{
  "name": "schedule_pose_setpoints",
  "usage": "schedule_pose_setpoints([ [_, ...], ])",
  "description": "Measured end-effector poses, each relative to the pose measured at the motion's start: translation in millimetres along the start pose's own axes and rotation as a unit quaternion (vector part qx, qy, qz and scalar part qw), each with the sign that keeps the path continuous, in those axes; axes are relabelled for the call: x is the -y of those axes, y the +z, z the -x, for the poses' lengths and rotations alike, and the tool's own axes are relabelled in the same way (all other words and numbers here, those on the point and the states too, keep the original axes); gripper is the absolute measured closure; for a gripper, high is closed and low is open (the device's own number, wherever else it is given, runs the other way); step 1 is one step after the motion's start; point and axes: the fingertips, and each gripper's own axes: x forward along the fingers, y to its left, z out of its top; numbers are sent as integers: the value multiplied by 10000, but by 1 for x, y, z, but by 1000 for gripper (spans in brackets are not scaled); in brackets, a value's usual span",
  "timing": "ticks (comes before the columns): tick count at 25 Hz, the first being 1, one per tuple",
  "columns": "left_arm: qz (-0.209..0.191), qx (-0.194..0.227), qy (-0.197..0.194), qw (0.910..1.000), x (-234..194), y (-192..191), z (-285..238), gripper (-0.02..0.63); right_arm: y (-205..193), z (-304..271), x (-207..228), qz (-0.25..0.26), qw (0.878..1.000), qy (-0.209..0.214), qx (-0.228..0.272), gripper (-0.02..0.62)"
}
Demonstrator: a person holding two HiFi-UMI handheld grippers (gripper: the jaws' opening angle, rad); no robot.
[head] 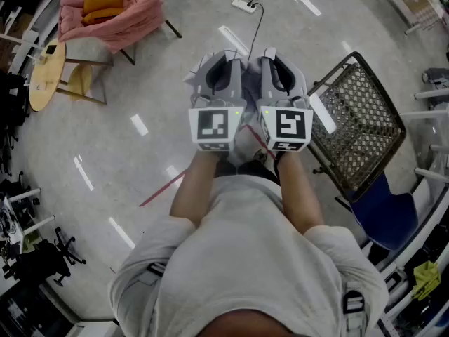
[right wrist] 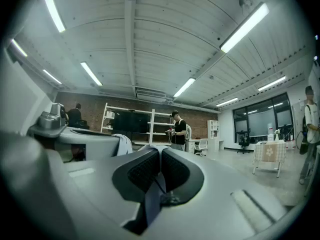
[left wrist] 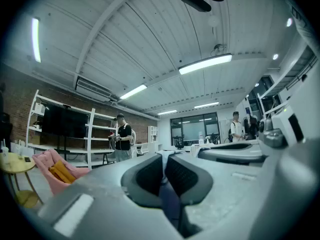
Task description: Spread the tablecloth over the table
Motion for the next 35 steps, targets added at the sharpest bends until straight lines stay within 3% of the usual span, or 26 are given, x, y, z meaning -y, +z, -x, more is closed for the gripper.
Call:
schedule_pose_setpoints([
  [9, 45, -321, 34, 9995, 15, -23, -2, 583, -16, 3, 10, -128, 9998, 46, -168, 588],
  [17, 134, -643, -119, 9978, 65, -48, -19, 583, -43, 23, 62, -256, 9984, -117, -483, 588],
  [24, 142, -700, -642, 9954, 127, -51, -44, 583, -55, 49, 121, -356, 9959, -595, -590, 588],
  [35, 179, -900, -1237, 9881, 178, -70, -86, 583, -78, 65, 186, -602, 9881, -1199, -753, 588],
])
